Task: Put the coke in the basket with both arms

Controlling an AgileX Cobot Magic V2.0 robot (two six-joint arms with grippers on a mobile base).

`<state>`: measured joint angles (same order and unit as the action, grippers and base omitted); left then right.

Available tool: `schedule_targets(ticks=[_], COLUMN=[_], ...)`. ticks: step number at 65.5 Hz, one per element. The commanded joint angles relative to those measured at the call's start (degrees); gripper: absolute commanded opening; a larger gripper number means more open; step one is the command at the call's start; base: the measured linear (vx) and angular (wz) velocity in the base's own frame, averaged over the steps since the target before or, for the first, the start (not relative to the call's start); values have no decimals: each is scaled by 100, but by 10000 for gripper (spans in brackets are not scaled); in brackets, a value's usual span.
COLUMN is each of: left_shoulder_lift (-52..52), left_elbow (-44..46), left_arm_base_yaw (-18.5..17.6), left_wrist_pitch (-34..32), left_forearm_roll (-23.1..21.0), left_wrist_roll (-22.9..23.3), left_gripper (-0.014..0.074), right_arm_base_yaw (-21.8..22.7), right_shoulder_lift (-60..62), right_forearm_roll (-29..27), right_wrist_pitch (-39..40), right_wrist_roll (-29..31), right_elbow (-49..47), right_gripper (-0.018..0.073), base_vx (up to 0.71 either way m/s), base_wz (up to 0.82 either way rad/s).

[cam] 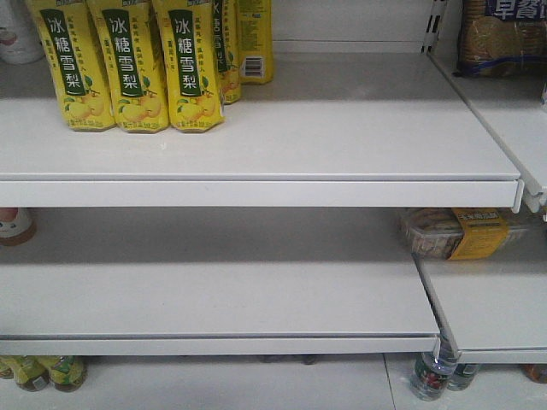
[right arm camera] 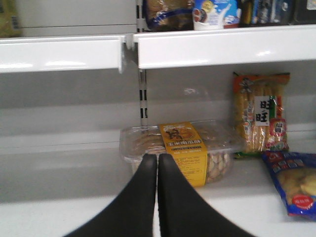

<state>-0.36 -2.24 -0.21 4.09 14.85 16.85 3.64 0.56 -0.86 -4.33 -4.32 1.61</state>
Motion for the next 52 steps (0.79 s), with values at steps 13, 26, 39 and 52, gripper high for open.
schedule_targets(ticks=[13, 26, 39, 52], left_shoulder_lift=[-120, -120, -120, -120], left_elbow=[-46, -46, -46, -46], left_arm_base_yaw=[6, 6, 6, 6], left_wrist_pitch=[-823, -823, -823, -823], left_forearm_roll=[332, 332, 332, 332], left_wrist_roll=[-338, -338, -338, -338], left_gripper=[-6, -6, -6, -6], right_arm_base_yaw=[134, 134, 134, 134], right_shoulder_lift=[97, 97, 97, 97], right_forearm_roll=[86, 86, 1, 1], right_wrist_pitch=[195, 221, 237, 232], right_wrist_roll=[-141, -129, -148, -150], right_elbow=[90, 90, 90, 90], right_gripper=[-5, -5, -5, -5], base_vx=[0, 0, 0, 0], base_wz=[0, 0, 0, 0])
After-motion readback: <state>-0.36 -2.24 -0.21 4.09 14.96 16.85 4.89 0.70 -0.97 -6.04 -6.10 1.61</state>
